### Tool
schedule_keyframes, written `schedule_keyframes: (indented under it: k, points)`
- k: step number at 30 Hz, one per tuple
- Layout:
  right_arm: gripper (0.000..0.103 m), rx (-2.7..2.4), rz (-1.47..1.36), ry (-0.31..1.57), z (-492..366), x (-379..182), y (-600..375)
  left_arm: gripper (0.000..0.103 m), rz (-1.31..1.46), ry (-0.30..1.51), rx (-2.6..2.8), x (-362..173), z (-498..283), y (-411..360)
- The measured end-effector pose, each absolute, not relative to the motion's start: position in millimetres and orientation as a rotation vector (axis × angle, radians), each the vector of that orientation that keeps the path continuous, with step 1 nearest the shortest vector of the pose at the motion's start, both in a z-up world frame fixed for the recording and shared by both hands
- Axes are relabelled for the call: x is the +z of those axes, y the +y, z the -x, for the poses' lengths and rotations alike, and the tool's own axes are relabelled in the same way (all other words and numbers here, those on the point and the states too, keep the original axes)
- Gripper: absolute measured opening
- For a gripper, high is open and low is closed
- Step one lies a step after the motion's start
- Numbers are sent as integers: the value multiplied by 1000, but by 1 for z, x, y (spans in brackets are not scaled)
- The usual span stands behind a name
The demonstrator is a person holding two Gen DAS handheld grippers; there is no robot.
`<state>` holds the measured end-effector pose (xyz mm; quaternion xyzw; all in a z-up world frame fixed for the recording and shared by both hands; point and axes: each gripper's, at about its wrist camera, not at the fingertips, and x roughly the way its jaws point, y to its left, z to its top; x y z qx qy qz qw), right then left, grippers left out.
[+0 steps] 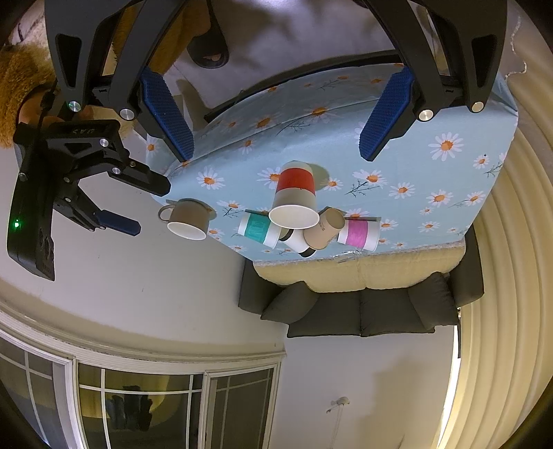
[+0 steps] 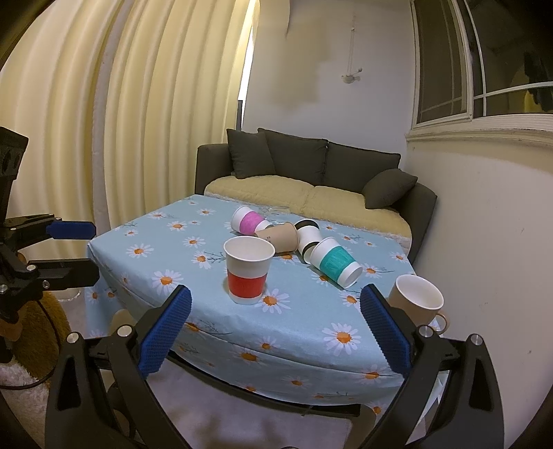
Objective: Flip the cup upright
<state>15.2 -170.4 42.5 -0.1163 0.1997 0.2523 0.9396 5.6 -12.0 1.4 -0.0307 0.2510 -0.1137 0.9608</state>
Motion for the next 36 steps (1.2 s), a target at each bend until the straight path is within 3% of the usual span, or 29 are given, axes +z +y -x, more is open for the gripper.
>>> schedule_keyframes:
  k: [36]
  points:
    - [97, 508, 236, 404, -15, 43, -171, 94, 55, 516, -229, -1, -9, -13]
